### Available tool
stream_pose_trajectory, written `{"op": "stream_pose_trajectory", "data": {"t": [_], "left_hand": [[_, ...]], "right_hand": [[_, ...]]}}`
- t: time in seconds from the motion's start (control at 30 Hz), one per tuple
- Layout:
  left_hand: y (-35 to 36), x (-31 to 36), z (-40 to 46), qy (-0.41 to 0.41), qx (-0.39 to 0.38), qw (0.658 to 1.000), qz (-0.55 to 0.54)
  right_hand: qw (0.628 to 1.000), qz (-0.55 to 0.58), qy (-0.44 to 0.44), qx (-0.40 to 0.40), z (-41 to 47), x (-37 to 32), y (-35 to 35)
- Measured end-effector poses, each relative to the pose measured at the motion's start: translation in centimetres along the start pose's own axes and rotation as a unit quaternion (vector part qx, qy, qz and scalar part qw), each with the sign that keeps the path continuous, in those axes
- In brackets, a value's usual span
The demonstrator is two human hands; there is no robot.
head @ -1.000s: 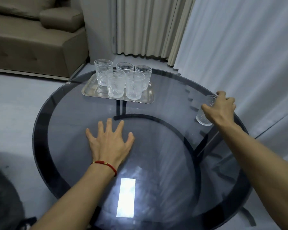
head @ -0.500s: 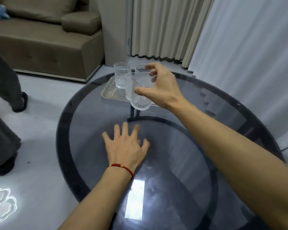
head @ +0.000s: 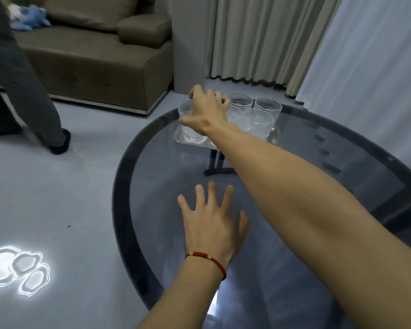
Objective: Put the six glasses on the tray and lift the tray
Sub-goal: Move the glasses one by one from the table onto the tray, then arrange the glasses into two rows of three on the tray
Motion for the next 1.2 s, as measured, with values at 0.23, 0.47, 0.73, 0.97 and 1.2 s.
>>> {"op": "stream_pose_trajectory", "data": {"t": [0.23,0.47,0.73,0.97,1.2], "left_hand": [[0.0,0.1,0.1,0.0,-0.003,1.0,0.005],[-0.1,0.4,0.3,-0.011,-0.011,1.0,0.002],[0.0,0.3,0.3,-0.014,-0.016,1.0,0.012],[-1.6,1.3,-0.4,0.03,0.014,0.999,0.007],[-3.3,5.8,-3.6,0.193,-0.001,0.98,-0.059]], "right_hand": [[1.0,-0.008,-0.024,-0.016,-0.6,1.0,0.4],[0.981,0.039,-0.118,0.148,-10.2,7.5,0.1],[0.999,0.034,-0.025,-0.019,-12.9,12.5,2.3],[0.994,0.102,-0.032,-0.032,-18.9,14.4,-0.4],[0.984,0.128,-0.03,-0.118,-28.1,16.2,-6.7]]}}
Point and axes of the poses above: each hand's wrist, its own z-axis towards the middle knuckle, its own y-axis out of the palm, x = y × z, the point moved 2 cm from there along z, towards the middle knuckle, and after that the axes turned 3 degrees about z, right-handed, at the moved point
